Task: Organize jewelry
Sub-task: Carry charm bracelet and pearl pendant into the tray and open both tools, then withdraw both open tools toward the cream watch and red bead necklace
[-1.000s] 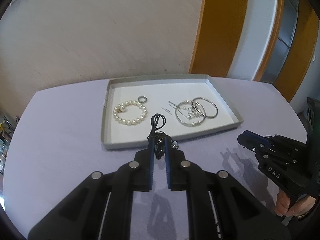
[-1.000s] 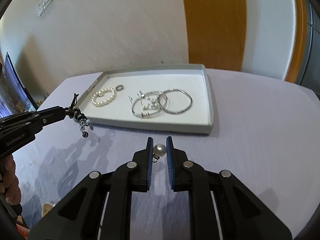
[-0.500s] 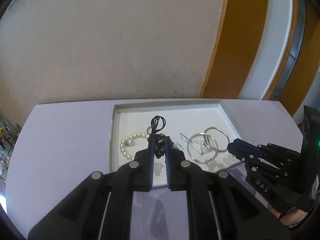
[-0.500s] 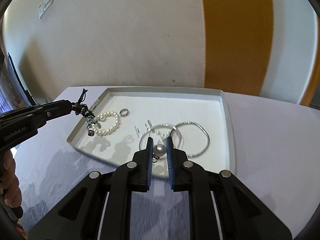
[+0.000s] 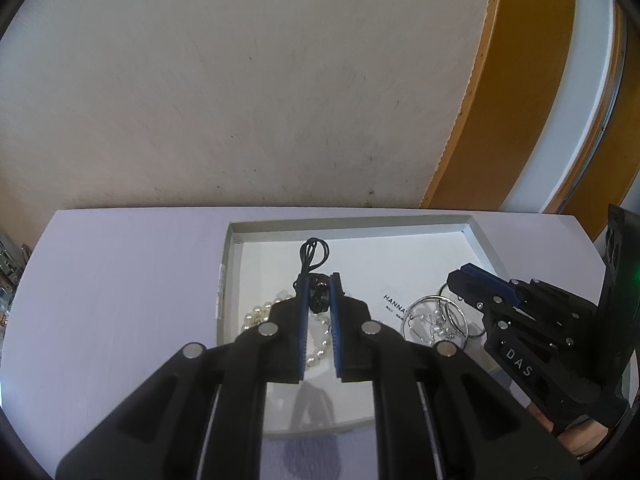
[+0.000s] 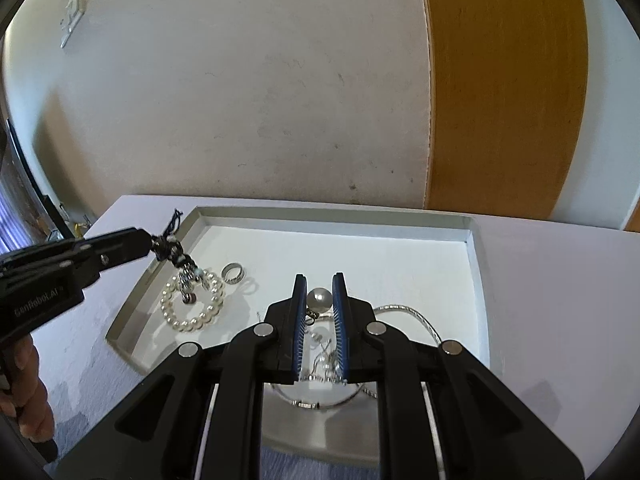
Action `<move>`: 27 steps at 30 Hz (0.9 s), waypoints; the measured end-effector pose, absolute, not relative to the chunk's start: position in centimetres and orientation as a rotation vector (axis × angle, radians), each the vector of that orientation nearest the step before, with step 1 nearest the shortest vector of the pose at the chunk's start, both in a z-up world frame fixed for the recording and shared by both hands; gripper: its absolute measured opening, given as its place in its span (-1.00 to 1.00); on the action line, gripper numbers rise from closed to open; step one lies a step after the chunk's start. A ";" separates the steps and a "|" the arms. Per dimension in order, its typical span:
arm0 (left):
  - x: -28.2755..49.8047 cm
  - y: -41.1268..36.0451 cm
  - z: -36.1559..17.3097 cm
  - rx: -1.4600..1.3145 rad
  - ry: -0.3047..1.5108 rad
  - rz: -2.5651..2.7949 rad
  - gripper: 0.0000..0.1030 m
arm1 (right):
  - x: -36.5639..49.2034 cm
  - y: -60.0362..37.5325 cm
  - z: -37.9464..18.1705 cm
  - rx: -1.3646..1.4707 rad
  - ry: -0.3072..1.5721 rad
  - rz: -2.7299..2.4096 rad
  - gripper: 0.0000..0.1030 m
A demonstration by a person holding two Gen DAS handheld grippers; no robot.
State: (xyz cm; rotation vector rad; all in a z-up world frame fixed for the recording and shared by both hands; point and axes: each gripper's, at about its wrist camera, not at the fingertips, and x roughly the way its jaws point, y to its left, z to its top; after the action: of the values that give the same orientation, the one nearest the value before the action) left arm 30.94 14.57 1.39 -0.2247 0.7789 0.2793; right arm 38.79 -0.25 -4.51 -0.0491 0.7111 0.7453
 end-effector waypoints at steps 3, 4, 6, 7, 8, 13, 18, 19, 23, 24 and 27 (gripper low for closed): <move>31.5 14.5 1.0 -0.223 0.785 0.275 -0.80 | 39.1 -0.4 -4.8 -0.047 0.714 0.733 -0.35; 31.6 14.5 0.9 -0.223 0.786 0.274 -0.80 | 39.1 -0.6 -4.9 -0.044 0.712 0.725 -0.21; 31.8 14.4 0.8 -0.223 0.788 0.273 -0.80 | 39.1 -1.0 -5.0 -0.042 0.707 0.719 -0.07; 31.8 14.5 0.8 -0.222 0.788 0.272 -0.80 | 39.1 -1.2 -5.1 -0.041 0.710 0.715 -0.07; 31.8 14.4 0.8 -0.220 0.789 0.271 -0.80 | 39.2 -1.4 -5.2 -0.036 0.713 0.713 -0.07; 32.1 14.3 0.6 -0.222 0.798 0.272 -0.80 | 39.5 -1.8 -5.6 -0.025 0.729 0.702 -0.07; 32.4 14.2 0.2 -0.211 0.809 0.295 -0.71 | 39.5 -1.9 -5.8 -0.024 0.734 0.703 -0.07; 32.4 14.2 0.3 -0.210 0.809 0.310 -0.35 | 39.3 -2.0 -5.8 -0.022 0.734 0.706 -0.07; 31.8 14.1 0.9 -0.203 0.784 0.336 0.09 | 38.7 -2.4 -5.7 -0.023 0.732 0.711 -0.07; 31.6 14.1 1.0 -0.205 0.786 0.336 0.09 | 38.5 -2.6 -5.7 -0.025 0.732 0.709 -0.07; 30.5 13.9 1.3 -0.210 0.788 0.336 0.13 | 37.7 -3.4 -5.5 -0.022 0.738 0.705 -0.07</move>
State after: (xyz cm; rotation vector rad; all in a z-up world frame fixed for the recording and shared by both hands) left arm 30.54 13.92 1.34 -0.2099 0.7883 0.3362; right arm 37.74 -3.40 -5.48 -0.0222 0.7375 0.7052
